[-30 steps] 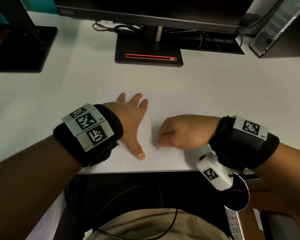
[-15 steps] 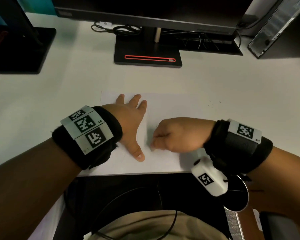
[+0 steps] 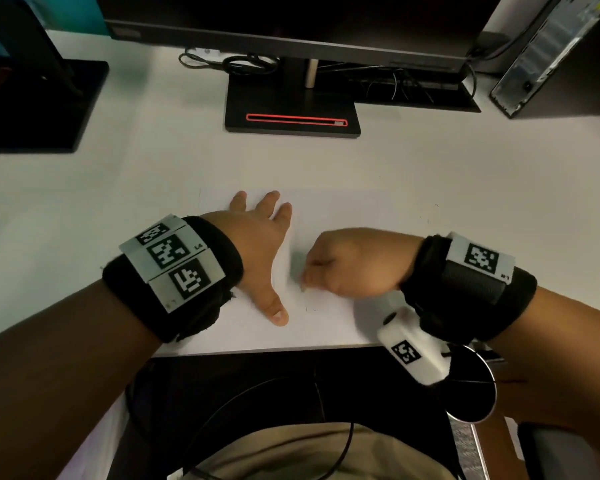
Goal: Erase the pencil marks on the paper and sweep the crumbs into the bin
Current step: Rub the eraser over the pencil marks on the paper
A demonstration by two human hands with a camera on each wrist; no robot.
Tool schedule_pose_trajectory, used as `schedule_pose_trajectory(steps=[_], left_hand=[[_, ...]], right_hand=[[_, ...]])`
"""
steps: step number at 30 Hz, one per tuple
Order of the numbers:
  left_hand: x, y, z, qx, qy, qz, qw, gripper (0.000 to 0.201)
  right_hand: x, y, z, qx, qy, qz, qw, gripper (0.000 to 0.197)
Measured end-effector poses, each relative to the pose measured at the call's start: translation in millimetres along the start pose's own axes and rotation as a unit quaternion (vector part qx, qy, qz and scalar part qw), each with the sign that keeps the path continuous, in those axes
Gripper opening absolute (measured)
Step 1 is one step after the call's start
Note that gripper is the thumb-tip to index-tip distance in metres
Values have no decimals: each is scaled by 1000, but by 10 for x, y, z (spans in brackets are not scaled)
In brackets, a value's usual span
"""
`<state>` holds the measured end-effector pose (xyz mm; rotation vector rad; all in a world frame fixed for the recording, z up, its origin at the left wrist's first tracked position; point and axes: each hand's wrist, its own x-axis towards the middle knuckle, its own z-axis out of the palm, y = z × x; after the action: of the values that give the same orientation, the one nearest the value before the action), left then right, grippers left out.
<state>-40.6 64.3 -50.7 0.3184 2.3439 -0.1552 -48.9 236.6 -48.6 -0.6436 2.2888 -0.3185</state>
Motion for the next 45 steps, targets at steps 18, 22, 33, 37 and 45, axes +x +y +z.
schedule_pose_trajectory(steps=[18, 22, 33, 37, 45], left_hand=[[-13, 4, -5, 1, 4, 3, 1000, 160], [-11, 4, -11, 2, 0, 3, 1000, 160], [-27, 6, -13, 4, 2, 4, 1000, 159], [-1, -13, 4, -1, 5, 8, 1000, 160], [-4, -15, 4, 1, 2, 8, 1000, 159]], right_hand=[[79, 43, -34, 11, 8, 2, 1000, 44], [112, 133, -192, 61, 70, 35, 995, 44], [156, 101, -237, 32, 85, 30, 995, 42], [136, 8, -96, 15, 9, 4, 1000, 43], [198, 34, -157, 22, 36, 20, 999, 40]])
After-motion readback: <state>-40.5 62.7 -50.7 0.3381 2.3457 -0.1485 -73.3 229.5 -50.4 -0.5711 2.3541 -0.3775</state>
